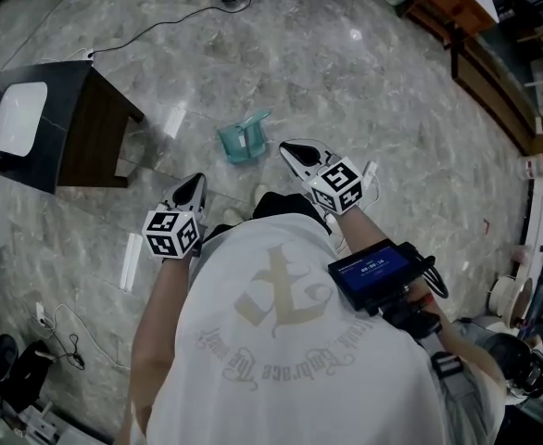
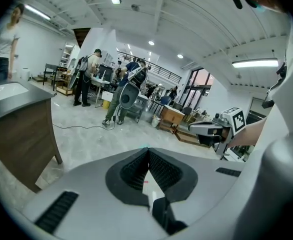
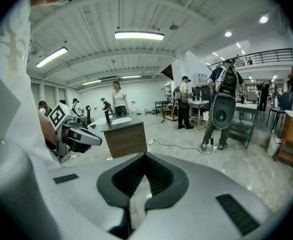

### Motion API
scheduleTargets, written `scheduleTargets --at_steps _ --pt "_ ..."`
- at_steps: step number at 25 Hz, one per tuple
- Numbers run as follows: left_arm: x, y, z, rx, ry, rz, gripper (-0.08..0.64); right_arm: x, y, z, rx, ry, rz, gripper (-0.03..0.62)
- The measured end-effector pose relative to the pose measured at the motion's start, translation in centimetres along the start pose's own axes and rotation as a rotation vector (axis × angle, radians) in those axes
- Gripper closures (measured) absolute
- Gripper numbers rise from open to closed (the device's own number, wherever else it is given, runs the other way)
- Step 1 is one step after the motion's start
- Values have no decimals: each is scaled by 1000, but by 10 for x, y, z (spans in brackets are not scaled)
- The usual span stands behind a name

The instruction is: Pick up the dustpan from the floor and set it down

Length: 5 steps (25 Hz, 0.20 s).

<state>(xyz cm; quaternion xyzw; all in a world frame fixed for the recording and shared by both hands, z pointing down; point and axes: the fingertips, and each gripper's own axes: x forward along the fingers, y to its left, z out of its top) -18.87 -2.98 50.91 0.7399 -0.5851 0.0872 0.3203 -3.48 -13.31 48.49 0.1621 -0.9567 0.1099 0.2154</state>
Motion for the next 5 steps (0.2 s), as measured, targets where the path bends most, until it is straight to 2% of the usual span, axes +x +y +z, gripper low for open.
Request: scheduleTargets --at_steps 5 --pt "2 1 2 -2 3 -4 548 -1 -2 1 0 1 -6 575"
